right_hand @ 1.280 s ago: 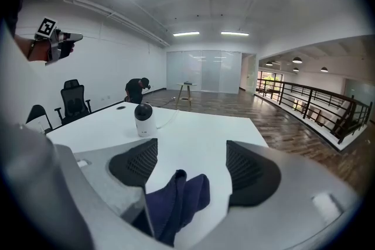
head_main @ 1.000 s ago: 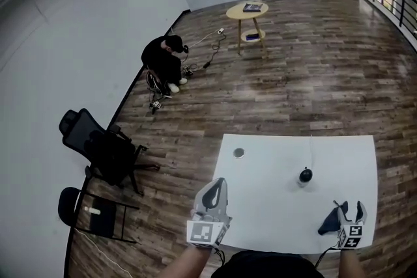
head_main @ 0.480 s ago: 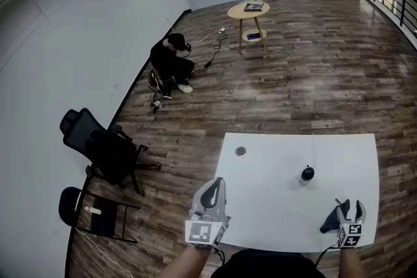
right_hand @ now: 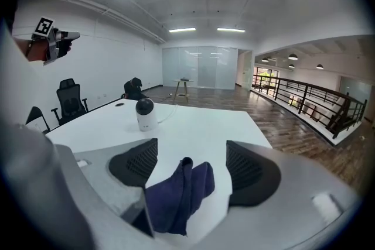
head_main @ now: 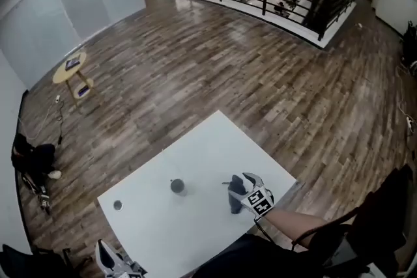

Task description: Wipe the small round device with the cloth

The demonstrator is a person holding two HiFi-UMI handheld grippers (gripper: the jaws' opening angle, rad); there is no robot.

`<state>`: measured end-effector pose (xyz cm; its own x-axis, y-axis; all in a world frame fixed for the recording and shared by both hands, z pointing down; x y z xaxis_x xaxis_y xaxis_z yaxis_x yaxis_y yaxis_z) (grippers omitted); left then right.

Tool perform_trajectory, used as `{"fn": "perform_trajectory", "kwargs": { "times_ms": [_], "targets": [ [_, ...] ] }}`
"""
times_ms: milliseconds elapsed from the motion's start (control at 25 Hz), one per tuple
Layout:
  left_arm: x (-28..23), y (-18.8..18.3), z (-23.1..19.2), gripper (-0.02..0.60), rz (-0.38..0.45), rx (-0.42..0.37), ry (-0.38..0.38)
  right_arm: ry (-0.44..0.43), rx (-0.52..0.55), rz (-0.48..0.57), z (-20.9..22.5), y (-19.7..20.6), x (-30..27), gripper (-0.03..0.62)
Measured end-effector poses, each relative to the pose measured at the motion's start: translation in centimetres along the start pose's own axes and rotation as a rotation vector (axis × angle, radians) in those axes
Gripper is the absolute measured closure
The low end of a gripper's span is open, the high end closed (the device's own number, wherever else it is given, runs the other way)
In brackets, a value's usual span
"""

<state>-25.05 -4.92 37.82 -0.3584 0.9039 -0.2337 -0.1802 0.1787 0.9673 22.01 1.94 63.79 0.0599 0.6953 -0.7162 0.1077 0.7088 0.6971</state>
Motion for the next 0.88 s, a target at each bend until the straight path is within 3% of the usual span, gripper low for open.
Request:
{"fn": "perform_trajectory", "kwargs": {
  "times_ms": [360,880],
  "targets": [
    [0.4,1.1,-2.6,0.575,-0.013,0.019,-0.039,-0.015,0.128,-0.089,-2.4,-0.2,-2.4,0.233],
    [4.6,1.3,-2.5,0.575,-0.082,0.017,-0.12,-0.035,0.178,-0.259,-1.5,3.9,-3.0,0.233]
  ]
}}
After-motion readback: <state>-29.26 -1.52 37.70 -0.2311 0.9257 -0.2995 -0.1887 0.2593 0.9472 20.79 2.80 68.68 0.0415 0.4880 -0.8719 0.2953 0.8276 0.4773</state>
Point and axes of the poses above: the fingertips, and each gripper's own axes: x backward along the fingers, z to its right, y out of its underside, the point moved 7 cm from there along x, backward along the fingers, and after that the axes turned 15 degrees about -z, right-handed, at the moved point
